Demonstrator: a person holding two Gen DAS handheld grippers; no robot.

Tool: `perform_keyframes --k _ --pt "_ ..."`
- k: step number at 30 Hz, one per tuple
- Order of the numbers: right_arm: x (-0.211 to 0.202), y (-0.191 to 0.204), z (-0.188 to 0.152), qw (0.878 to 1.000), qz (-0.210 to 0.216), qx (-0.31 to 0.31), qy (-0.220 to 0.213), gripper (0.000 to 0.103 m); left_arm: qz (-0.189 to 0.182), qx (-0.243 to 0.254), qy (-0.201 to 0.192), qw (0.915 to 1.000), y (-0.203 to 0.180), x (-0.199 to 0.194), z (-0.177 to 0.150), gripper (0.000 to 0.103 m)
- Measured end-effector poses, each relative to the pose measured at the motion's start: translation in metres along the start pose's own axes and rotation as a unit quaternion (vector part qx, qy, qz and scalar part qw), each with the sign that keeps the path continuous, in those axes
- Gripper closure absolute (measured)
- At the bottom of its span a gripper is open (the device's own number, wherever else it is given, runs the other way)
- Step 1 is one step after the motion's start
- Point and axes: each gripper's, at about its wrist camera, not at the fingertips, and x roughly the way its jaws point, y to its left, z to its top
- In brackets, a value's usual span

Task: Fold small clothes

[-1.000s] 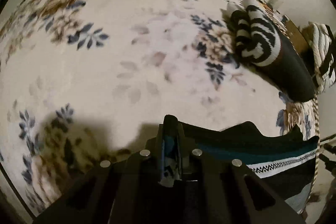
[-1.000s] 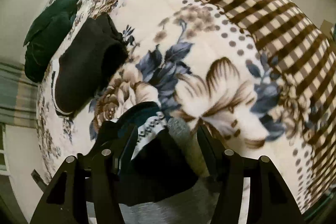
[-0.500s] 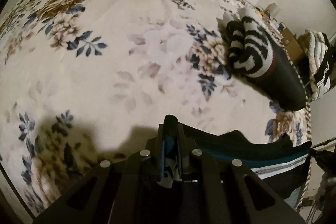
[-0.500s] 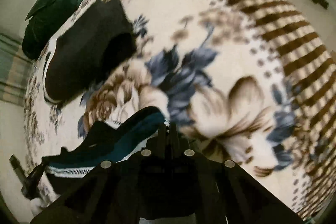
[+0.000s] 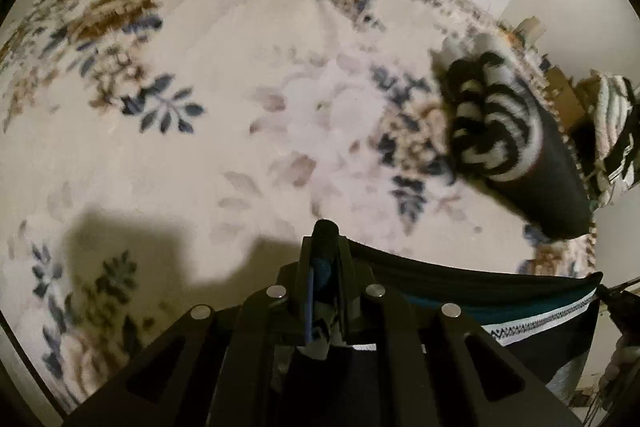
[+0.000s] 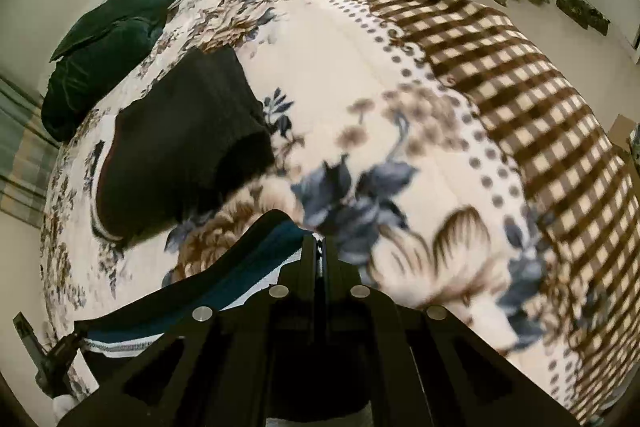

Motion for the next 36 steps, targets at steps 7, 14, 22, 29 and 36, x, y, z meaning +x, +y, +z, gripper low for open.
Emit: perform_keyframes --k 7,14,22,29,36 --pt "0.062 0.004 0.012 0.997 -0.040 -0.020 0.060 0.100 -0.007 -0.013 0.067 0.9976 0.014 0.039 -0.001 0.092" --pt "0.026 -0.022 -0.017 0.995 0.004 0.011 0.096 0.049 -0.073 -0.076 0.059 0.9927 0.033 -0.018 -0.015 0.032" --pt "-0.025 -0.088 -0.104 0.983 0.055 0.112 0.135 0.049 -0.065 -0.110 0.068 0.9895 0.051 -0.069 -0.099 0.032" --pt "0.003 -0.110 -0.160 0.961 0.106 0.172 0.190 0.094 -0.047 -0.125 0.098 0.9862 0.039 -0.057 -0.149 0.032" --pt "-0.007 -0.122 -0.144 0.974 0.050 0.137 0.171 0.094 -0.034 -0.125 0.099 0.9867 0.026 -0.045 -0.151 0.032"
